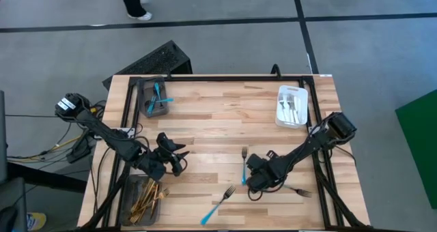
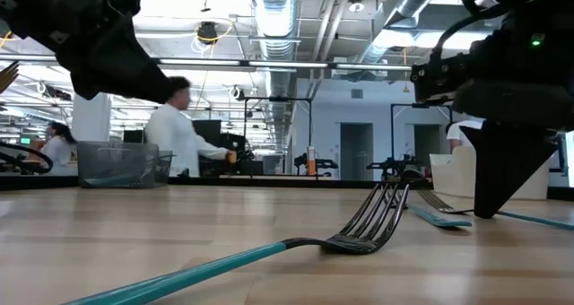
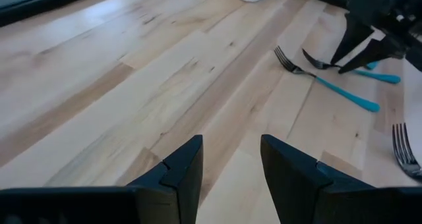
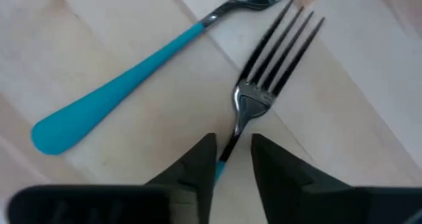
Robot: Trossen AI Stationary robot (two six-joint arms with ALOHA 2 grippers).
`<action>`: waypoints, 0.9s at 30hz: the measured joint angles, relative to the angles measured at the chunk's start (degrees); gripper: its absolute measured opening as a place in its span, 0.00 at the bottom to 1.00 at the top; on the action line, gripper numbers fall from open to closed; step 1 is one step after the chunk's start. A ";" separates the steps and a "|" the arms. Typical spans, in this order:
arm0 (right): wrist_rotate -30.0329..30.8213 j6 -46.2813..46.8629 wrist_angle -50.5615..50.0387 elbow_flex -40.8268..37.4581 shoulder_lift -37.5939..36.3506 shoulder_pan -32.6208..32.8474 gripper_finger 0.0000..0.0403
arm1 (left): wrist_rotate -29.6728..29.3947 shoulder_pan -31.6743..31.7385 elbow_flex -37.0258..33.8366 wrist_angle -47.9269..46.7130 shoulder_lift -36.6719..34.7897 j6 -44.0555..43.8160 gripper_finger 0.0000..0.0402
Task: Sort silverware by color (type)
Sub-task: Put the blue fork into the top black bin
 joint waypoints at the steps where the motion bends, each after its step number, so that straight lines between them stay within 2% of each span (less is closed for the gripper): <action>1: -0.12 -0.16 0.97 -0.45 -0.06 -0.21 0.30 | 0.16 0.08 -0.33 0.66 0.00 0.02 0.35; 6: 0.38 -3.17 4.66 -0.90 -0.06 -0.32 0.14 | 0.54 0.08 -1.72 5.45 0.00 2.00 0.35; 10: 4.83 -7.31 8.64 0.17 0.36 -0.38 0.03 | 1.46 0.31 -3.47 13.24 0.00 6.42 0.35; 14: 10.67 -11.54 12.78 0.80 0.40 -1.57 0.05 | 1.46 1.14 -5.83 22.00 0.91 11.88 0.35; 19: 15.58 -19.86 23.15 0.87 0.40 -4.07 0.04 | 6.76 3.52 -7.99 32.70 4.58 16.26 0.35; 23: 18.89 -28.65 33.69 0.87 0.39 -6.42 0.04 | 8.27 5.07 -7.98 41.38 8.93 22.92 0.35; 27: 19.65 -37.23 45.22 0.89 0.38 -8.47 0.04 | 8.74 6.41 -7.89 48.17 12.74 26.97 0.35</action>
